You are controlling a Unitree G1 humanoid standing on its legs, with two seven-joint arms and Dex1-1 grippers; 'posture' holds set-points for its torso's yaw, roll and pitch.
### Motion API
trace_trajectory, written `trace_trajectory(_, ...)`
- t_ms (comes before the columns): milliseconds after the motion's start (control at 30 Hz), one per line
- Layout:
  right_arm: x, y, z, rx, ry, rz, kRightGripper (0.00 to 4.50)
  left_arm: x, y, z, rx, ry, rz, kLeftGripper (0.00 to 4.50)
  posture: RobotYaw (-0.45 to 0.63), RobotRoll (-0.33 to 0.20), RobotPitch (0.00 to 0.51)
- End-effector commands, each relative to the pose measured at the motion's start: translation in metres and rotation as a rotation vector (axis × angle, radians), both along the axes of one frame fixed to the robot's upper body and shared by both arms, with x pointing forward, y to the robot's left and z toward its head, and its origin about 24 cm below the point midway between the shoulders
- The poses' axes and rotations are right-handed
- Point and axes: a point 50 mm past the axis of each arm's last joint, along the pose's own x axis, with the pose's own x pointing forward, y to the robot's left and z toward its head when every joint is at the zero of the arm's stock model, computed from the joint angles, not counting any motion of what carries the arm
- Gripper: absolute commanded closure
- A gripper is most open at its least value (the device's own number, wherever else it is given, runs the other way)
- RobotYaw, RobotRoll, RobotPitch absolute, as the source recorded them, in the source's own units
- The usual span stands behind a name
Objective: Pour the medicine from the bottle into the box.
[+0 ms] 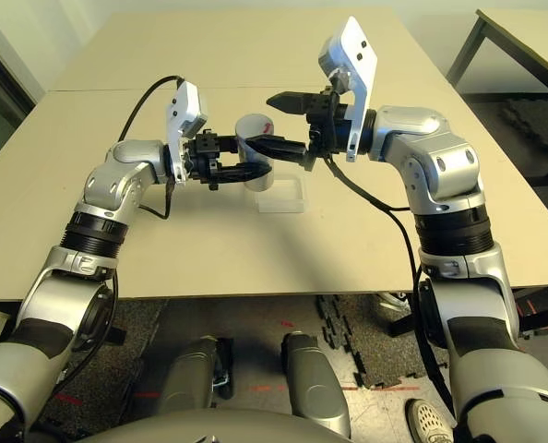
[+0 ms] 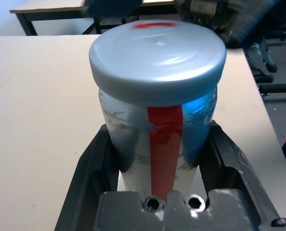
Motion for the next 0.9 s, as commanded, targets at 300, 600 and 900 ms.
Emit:
trace_trajectory(300, -0.017, -0.015, -0.001, 0.011, 0.045, -0.046, 0.0, 0.001, 0.002, -0.002, 0.01, -0.017, -0.02, 2.02, -0.17, 0.0, 0.094)
trace_trajectory(600, -0.017, 0.025, 0.007, 0.046, 0.016, 0.026, 0.0, 0.006, 0.001, -0.002, 0.016, -0.017, -0.021, 2.02, -0.19, 0.0, 0.095)
trace_trajectory(900, -0.009, 0.054, 0.006, 0.029, -0.008, 0.079, 0.0, 0.006, -0.003, -0.002, 0.012, -0.019, -0.03, 2.02, -0.17, 0.0, 0.099)
